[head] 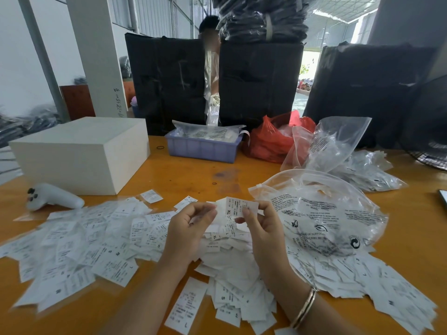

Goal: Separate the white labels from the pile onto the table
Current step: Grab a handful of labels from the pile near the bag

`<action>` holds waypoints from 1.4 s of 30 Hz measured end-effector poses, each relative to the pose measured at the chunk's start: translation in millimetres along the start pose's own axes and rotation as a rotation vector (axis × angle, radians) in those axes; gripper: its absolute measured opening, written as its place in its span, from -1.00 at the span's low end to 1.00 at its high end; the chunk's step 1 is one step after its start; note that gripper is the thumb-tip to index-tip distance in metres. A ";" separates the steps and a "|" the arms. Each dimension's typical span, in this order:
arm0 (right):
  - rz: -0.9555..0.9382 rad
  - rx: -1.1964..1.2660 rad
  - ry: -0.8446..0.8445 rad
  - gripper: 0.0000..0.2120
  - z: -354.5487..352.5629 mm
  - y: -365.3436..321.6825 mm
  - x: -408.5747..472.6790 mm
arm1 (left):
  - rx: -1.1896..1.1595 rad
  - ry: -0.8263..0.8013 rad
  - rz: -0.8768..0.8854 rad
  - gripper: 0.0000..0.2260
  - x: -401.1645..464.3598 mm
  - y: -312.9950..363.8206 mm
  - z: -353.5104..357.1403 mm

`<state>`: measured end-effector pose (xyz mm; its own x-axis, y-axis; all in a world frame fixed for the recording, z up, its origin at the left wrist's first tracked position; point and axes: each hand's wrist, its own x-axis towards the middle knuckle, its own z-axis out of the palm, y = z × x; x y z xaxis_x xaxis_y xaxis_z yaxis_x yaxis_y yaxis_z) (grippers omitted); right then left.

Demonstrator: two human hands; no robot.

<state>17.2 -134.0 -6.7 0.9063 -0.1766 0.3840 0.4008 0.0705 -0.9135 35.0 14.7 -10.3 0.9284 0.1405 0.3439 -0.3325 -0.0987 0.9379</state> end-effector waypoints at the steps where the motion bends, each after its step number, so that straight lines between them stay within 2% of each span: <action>1: 0.004 -0.006 0.000 -0.95 -0.3 0.5 0.2 | -0.001 0.002 0.002 -0.96 -0.2 0.1 0.1; 5: 0.008 -0.132 -0.022 -0.96 1.3 3.0 -0.6 | -0.004 0.005 0.003 -0.96 -0.7 0.6 0.1; 12: -0.034 -0.252 -0.105 -0.87 1.5 4.5 -1.7 | -0.027 0.012 -0.014 -0.97 -1.3 4.2 0.3; 17: -0.048 -0.294 -0.150 -0.90 4.1 2.5 -3.9 | -0.043 -0.074 -0.046 -0.92 -3.5 7.4 0.2; 24: -0.115 -0.603 -0.261 -0.68 4.4 6.9 -1.0 | 0.026 -0.159 -0.061 -0.99 -3.3 6.1 -2.1; 27: -0.140 -0.638 -0.334 -0.64 5.4 9.7 -2.4 | 0.045 -0.146 -0.034 -0.81 -4.2 7.6 -3.0; 29: -0.155 -0.679 -0.404 -0.58 5.8 10.4 -4.5 | 0.061 -0.130 -0.031 -0.76 -3.4 7.2 -3.9; 34: -0.129 -0.728 -0.491 -0.49 5.0 11.3 -5.2 | 0.132 -0.118 -0.010 -0.94 -1.8 2.1 -5.5; 37: -0.161 -0.737 -0.422 -0.45 5.2 4.3 -5.6 | 0.174 0.032 0.046 -0.96 0.6 2.9 -6.8; 42: -0.262 -0.704 0.012 -0.62 -13.0 -18.3 21.8 | 0.508 0.280 0.050 -0.89 8.7 -1.4 -18.8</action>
<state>27.9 -151.8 16.6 0.7898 -0.1127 0.6030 0.4189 -0.6190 -0.6643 40.4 34.6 -7.8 0.8112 0.3719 0.4513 -0.1897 -0.5626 0.8047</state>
